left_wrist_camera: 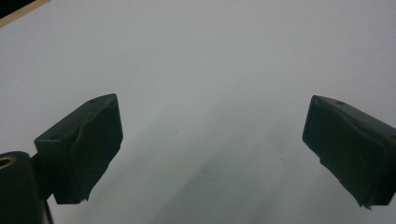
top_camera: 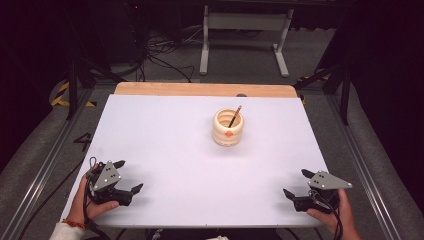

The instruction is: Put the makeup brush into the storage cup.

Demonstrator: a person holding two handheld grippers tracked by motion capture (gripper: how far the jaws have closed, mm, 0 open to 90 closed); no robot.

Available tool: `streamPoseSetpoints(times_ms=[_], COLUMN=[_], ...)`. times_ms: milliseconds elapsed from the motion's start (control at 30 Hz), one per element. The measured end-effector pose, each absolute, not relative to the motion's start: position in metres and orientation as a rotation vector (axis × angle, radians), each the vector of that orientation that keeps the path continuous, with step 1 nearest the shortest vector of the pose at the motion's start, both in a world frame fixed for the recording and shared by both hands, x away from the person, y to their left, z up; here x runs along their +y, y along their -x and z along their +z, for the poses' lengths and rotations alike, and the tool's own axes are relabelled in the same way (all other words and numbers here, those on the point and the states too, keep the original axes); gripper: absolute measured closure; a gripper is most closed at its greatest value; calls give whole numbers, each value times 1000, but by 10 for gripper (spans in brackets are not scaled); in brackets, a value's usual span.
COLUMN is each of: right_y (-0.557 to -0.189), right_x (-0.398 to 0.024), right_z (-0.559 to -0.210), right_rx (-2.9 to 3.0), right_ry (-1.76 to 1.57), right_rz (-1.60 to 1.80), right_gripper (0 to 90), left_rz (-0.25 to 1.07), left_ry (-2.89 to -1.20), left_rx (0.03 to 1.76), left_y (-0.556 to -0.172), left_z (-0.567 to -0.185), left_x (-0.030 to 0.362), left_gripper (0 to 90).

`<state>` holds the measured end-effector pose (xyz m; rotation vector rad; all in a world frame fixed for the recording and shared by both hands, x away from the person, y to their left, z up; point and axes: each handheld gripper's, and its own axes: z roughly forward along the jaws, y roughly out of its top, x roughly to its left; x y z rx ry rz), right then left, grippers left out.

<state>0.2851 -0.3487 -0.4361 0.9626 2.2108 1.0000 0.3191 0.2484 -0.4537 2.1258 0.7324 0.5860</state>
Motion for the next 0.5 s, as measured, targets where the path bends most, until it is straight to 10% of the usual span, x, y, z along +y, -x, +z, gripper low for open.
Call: streamPoseSetpoints(times_ms=[500], right_y=[-284], right_x=[-351], right_z=[-436], right_rx=[2204], right_ry=[-972], right_rz=[1004], right_gripper=[95], left_rz=[566], left_ry=[-2126], left_rx=[726], left_y=[-323], left_z=[-455], left_x=[248], left_gripper=[60])
